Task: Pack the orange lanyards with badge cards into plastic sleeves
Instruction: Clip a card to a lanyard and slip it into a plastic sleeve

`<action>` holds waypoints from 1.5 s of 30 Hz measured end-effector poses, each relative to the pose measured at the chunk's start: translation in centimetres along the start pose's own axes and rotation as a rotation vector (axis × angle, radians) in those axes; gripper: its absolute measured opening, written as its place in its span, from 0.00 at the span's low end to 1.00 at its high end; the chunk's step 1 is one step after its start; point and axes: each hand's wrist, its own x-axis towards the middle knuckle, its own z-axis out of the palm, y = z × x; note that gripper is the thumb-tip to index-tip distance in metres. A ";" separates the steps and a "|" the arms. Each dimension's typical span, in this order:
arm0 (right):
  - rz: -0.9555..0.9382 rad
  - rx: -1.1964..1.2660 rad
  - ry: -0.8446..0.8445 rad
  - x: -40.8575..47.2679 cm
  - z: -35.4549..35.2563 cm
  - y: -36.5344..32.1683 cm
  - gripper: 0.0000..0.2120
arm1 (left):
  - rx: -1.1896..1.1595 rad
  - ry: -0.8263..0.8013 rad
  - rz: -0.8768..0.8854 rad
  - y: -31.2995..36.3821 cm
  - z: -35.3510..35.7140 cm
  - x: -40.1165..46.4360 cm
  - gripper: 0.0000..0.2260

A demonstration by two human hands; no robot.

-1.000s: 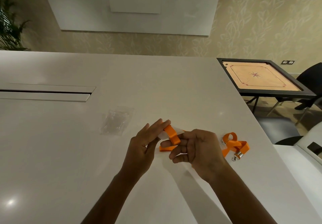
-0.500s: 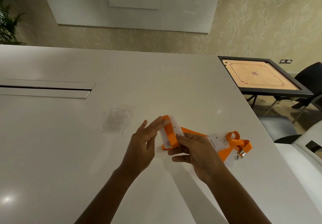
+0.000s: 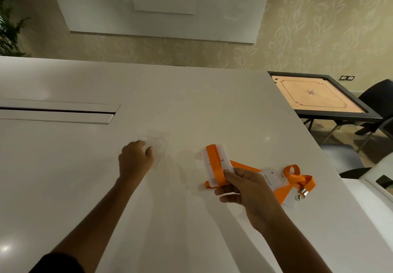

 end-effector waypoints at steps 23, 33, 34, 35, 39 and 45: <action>0.006 -0.036 0.064 1.6 0.6 0.2 0.10 | 0.082 -0.065 -0.119 -1.4 3.4 4.0 0.48; -0.034 -0.027 0.072 1.6 0.1 -0.6 0.10 | -0.456 0.100 0.081 0.1 1.5 2.4 0.24; -0.043 -0.029 0.079 1.6 -0.1 -0.8 0.11 | -0.512 0.079 0.098 0.6 1.0 2.1 0.24; -0.054 -0.032 0.087 1.6 -0.3 -1.0 0.11 | -0.559 0.052 0.119 1.2 0.6 1.8 0.25; -0.122 -0.050 0.101 1.3 -1.3 -2.1 0.10 | -0.623 -0.060 0.253 3.5 -1.1 0.0 0.26; -0.244 -0.149 0.089 0.6 -3.3 -4.3 0.07 | -0.688 -0.278 0.318 6.3 -2.9 -2.7 0.26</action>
